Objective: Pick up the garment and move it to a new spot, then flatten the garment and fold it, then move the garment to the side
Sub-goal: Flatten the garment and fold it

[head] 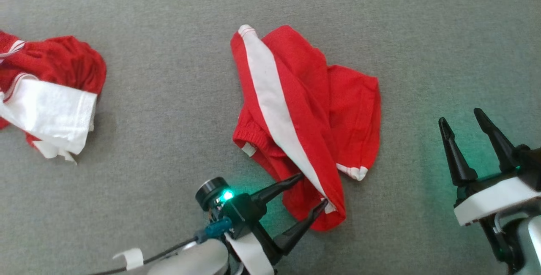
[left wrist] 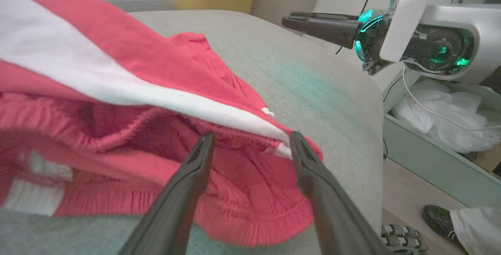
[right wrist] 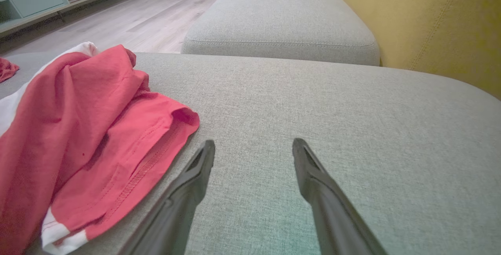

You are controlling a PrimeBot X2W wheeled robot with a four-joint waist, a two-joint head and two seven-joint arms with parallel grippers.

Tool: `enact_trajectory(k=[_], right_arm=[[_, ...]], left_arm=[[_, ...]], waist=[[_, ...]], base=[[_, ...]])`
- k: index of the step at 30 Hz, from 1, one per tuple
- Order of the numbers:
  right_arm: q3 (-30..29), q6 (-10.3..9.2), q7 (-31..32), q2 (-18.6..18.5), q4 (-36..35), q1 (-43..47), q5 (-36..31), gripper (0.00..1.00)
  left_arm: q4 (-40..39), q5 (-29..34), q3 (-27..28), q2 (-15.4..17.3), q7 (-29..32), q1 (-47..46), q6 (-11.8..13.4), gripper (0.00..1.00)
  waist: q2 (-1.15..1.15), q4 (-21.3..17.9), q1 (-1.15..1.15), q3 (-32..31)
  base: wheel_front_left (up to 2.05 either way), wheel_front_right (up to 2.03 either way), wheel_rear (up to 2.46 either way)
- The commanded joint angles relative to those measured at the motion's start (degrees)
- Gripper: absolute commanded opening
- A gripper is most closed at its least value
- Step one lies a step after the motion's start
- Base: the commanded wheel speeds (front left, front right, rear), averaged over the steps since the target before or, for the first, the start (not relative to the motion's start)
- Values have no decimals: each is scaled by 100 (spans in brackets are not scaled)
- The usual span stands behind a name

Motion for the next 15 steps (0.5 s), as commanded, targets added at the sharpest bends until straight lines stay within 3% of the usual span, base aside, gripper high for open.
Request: enact_trajectory(k=[1,12,13,15], right_arm=[[74,-5,0,-142,-150,-15,28,100],[126,-5,3,-151,-135,-147,31,100],[137,-5,3,-153,-130,-162,33,100],[158,-5,-2,-158,-115,-186,37,100]], left_arm=[[-142,-43,190,9,-61,51,20,100],[78,-403,49,-88,503,-37,-213,100],[147,-383,44,-98,577,-80,-173,100],[374,-262,103,-146,647,-172,138,100]], waist=[[0,22,0,6],[0,46,0,196],[0,38,0,210],[0,24,0,226]], base=[[0,0,0],[0,0,0],[0,0,0],[0,0,0]])
